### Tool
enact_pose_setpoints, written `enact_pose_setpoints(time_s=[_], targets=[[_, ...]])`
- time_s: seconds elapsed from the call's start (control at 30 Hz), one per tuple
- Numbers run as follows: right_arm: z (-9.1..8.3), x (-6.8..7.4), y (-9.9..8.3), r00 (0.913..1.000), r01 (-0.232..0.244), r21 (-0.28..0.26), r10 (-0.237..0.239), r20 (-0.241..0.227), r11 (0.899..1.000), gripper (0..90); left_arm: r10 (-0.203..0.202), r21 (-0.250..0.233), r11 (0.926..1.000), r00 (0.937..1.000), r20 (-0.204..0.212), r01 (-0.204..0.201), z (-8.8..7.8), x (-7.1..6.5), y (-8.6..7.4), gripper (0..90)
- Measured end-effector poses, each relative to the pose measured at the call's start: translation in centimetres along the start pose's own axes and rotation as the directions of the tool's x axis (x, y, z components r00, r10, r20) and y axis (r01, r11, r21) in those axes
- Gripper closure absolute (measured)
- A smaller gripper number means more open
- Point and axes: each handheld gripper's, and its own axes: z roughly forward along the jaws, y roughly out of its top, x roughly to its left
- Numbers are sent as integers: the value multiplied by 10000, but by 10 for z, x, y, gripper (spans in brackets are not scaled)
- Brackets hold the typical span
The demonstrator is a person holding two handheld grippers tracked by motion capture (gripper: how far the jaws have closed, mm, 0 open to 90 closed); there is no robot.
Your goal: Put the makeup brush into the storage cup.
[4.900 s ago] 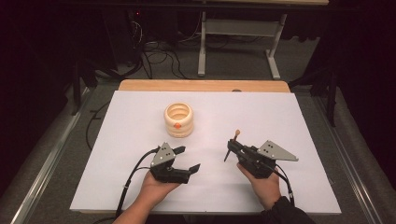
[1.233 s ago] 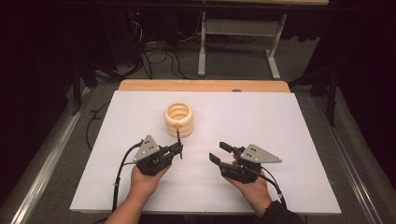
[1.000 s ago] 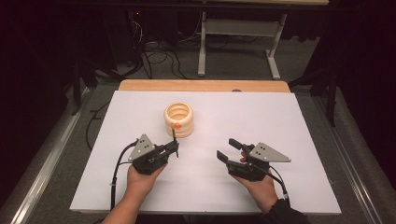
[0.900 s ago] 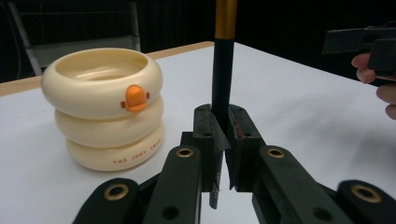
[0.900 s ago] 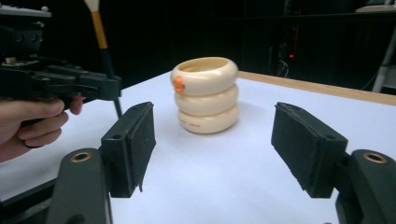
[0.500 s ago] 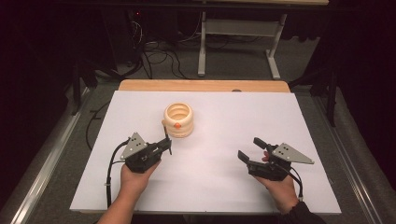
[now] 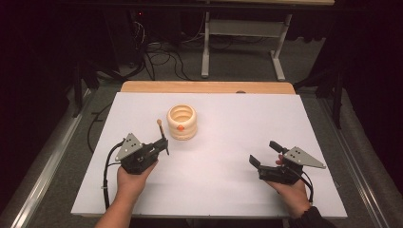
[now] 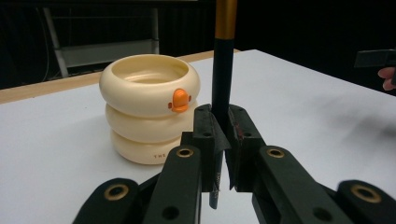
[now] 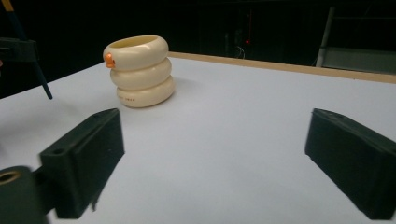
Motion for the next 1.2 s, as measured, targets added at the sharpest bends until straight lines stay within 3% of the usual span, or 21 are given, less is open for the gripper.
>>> enact_pose_setpoints(time_s=[0.43, 1.2], targets=[[3, 3, -2, 9995, 309, 16, -309, 47, 9995, 11, -25, 82, 10000, 10000, -48, 25, 4, -2, 7, 836], [5, 6, -5, 9985, 542, 33, -542, -67, 9985, 11, -294, -138, 9995, 9992, -257, 290, 15, 11, 38, 836]])
